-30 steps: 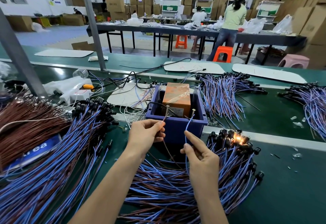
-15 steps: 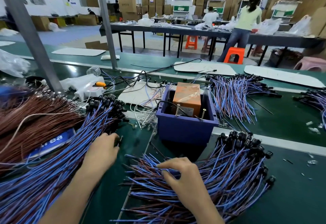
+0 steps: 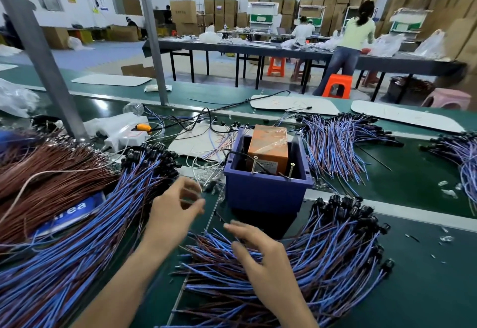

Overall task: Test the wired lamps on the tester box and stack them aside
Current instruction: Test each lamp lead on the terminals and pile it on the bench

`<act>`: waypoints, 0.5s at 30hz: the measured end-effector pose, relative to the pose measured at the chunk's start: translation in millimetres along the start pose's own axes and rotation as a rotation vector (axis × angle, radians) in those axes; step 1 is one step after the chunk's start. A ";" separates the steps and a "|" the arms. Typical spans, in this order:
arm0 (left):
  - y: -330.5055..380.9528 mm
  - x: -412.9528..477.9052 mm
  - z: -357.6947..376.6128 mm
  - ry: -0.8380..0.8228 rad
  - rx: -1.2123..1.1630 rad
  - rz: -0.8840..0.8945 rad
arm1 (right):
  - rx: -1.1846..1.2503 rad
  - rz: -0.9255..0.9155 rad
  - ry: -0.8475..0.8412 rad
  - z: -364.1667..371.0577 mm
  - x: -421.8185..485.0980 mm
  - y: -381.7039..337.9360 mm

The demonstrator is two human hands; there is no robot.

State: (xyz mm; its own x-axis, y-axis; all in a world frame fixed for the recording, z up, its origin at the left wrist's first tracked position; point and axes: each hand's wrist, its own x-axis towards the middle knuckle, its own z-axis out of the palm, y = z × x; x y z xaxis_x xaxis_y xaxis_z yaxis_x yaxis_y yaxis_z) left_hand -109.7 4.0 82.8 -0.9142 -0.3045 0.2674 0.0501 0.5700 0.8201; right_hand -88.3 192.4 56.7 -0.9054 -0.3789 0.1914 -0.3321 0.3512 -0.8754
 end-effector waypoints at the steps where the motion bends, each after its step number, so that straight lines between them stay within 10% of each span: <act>1: 10.3 -5.4 5.3 -0.090 -0.095 0.015 | 0.077 0.000 0.021 -0.2 -0.6 -2.4; 15: 29.7 -30.5 24.8 -0.594 -0.473 -0.038 | 0.543 0.094 0.239 -14.6 -5.3 -9.5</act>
State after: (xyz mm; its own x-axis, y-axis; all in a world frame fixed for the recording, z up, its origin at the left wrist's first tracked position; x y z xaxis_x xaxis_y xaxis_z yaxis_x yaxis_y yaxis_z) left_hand -90.3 49.1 86.5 -0.9749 0.2208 0.0272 0.0590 0.1386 0.9886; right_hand -84.2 203.6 70.4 -0.9796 -0.1422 0.1418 -0.1223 -0.1376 -0.9829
